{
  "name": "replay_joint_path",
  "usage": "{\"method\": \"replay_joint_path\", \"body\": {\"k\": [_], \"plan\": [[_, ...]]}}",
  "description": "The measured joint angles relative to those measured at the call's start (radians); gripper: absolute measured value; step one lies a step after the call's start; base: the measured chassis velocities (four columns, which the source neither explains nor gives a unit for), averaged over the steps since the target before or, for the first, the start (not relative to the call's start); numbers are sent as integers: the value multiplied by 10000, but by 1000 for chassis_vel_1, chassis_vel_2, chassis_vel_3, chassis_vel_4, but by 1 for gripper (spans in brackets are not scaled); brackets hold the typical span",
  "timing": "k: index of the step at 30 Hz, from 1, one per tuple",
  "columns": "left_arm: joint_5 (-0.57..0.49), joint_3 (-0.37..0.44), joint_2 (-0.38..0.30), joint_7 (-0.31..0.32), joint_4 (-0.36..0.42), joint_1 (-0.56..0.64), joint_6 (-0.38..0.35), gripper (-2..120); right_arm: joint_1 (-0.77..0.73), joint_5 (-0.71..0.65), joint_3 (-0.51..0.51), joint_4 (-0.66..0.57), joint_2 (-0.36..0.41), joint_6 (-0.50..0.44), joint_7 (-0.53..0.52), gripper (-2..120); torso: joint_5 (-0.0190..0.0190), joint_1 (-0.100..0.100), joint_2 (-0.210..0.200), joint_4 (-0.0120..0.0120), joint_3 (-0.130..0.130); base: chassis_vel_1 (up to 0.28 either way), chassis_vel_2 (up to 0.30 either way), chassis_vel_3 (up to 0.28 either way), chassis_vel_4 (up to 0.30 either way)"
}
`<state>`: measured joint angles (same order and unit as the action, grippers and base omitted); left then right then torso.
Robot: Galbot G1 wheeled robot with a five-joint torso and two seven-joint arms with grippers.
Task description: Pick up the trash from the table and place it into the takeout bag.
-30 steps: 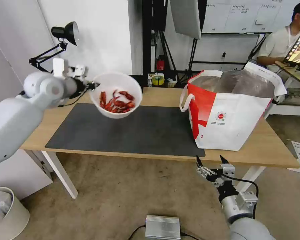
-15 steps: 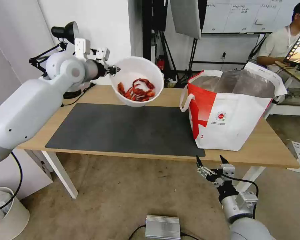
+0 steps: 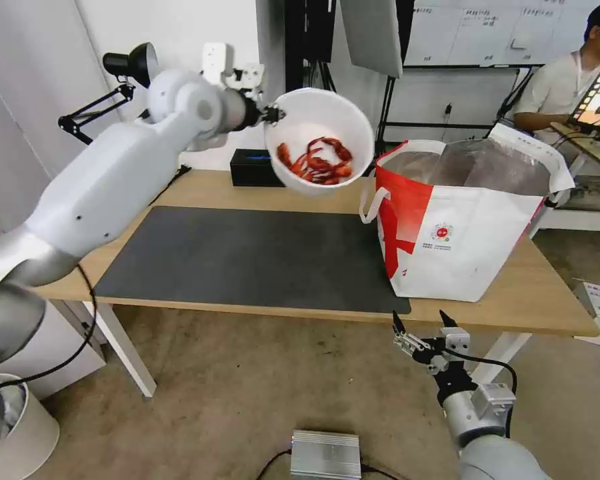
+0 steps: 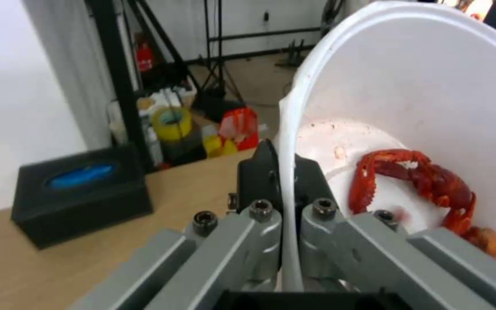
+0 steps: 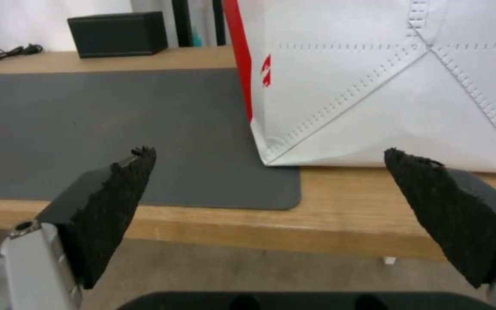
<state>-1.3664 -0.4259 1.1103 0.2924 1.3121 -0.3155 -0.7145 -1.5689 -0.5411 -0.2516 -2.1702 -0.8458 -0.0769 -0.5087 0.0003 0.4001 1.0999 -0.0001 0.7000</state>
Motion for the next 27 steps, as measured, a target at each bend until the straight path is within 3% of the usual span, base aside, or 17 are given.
{"method": "replay_joint_path", "body": {"k": [14, 21, 27], "plan": [[-46, -446, 2158, 344, -1289, -1073, 114, 0, 0, 0, 0, 0, 0, -1, 0, 100, 1, -1, 0, -2, -1, 0, 0, 0, 0], [117, -567, 2849, 464, -1630, -948, 322, 0, 0, 0, 0, 0, 0, 0, 0, 100, -1, -1, 0, 0, -1, 0, 0, 0, 0], [428, -638, 3479, 610, -2050, -563, 948, 0, 0, 0, 0, 0, 0, 0, 0, 100, -2, -1, 0, 0, -1, 0, 0, 0, 0]]}}
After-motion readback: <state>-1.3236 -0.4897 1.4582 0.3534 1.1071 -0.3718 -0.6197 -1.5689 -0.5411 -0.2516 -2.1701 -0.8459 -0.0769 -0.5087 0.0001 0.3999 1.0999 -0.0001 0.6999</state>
